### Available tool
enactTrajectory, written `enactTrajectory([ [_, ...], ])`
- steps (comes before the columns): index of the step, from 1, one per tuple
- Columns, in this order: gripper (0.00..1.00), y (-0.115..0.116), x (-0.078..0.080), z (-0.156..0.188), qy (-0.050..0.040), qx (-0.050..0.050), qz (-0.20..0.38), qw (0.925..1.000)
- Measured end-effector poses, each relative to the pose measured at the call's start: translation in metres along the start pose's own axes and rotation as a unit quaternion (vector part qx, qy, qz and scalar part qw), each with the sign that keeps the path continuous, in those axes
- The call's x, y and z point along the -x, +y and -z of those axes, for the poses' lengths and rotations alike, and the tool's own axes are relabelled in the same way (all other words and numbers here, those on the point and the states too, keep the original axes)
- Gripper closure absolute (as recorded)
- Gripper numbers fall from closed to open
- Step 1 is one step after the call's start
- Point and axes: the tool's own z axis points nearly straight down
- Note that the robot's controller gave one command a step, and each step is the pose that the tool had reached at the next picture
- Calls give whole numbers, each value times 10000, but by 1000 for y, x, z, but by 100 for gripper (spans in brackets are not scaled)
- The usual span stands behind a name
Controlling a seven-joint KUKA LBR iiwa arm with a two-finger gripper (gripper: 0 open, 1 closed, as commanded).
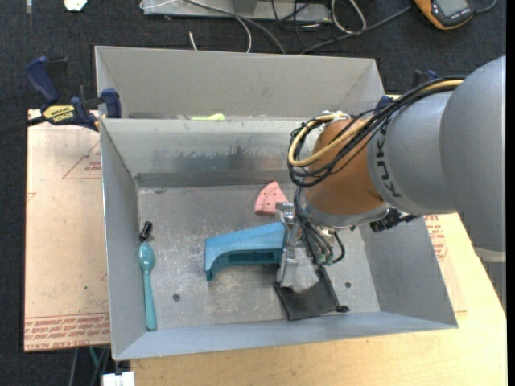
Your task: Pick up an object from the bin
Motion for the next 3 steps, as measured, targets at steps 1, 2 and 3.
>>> enactTrajectory([
  [1,100,17,-40,2,-53,31,-93,9999],
  [2,100,17,-40,2,-53,31,-94,9999],
  [3,100,12,-43,69,45,15,-332,9994],
])
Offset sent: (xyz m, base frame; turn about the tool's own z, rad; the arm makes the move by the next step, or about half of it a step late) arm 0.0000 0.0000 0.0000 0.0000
